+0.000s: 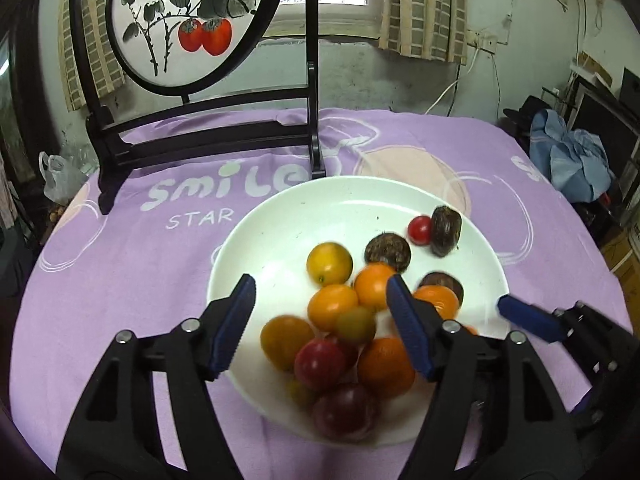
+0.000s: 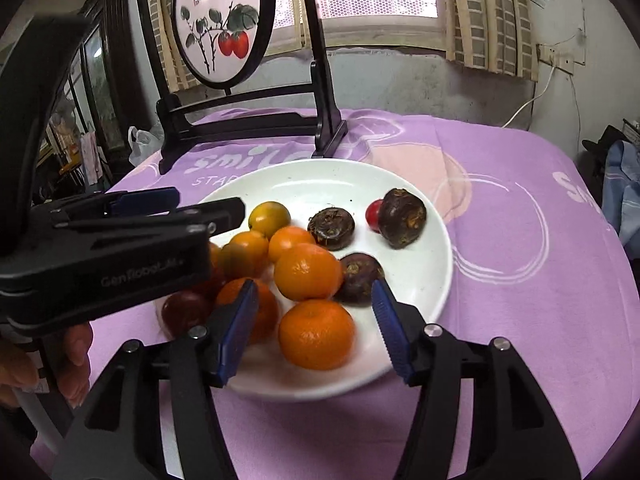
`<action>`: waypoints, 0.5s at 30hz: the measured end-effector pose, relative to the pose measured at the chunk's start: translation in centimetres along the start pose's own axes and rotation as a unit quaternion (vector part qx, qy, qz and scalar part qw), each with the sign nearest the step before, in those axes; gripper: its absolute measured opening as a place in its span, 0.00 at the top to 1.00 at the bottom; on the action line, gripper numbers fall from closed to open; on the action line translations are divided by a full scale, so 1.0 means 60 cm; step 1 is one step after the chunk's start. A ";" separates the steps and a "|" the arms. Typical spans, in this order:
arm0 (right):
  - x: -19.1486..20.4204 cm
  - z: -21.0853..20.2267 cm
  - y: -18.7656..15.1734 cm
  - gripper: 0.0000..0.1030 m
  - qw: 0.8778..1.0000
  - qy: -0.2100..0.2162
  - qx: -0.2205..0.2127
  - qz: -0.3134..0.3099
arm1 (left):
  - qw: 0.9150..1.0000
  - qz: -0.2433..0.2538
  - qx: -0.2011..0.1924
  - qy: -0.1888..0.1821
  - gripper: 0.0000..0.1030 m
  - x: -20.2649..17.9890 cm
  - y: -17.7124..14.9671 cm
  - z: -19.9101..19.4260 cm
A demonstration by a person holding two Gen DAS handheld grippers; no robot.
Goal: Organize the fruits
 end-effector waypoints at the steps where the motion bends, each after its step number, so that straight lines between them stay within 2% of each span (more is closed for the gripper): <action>1: -0.001 -0.007 -0.005 0.41 1.000 -0.001 0.002 0.000 | 1.000 0.003 0.000 0.000 0.30 0.000 -0.004 -0.005; 4: -0.004 -0.029 -0.024 0.38 1.000 -0.006 0.011 -0.003 | 1.000 0.012 -0.007 0.006 0.26 0.002 -0.021 -0.028; 8: -0.007 -0.063 -0.058 0.38 1.000 -0.014 0.020 0.005 | 1.000 -0.002 -0.007 -0.001 0.23 0.006 -0.053 -0.058; 15: -0.015 -0.115 -0.123 0.37 0.999 -0.035 0.026 0.026 | 1.000 -0.009 -0.002 0.004 0.15 0.014 -0.135 -0.111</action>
Point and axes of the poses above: each gripper's, at about its wrist camera, not at the fingertips, and z roughly the way its jaws point, x to its left, y to its top, the point moved 9 cm from there along z, roughly the way its jaws point, and after that the axes turned 3 degrees about y, right-handed, at the moved point
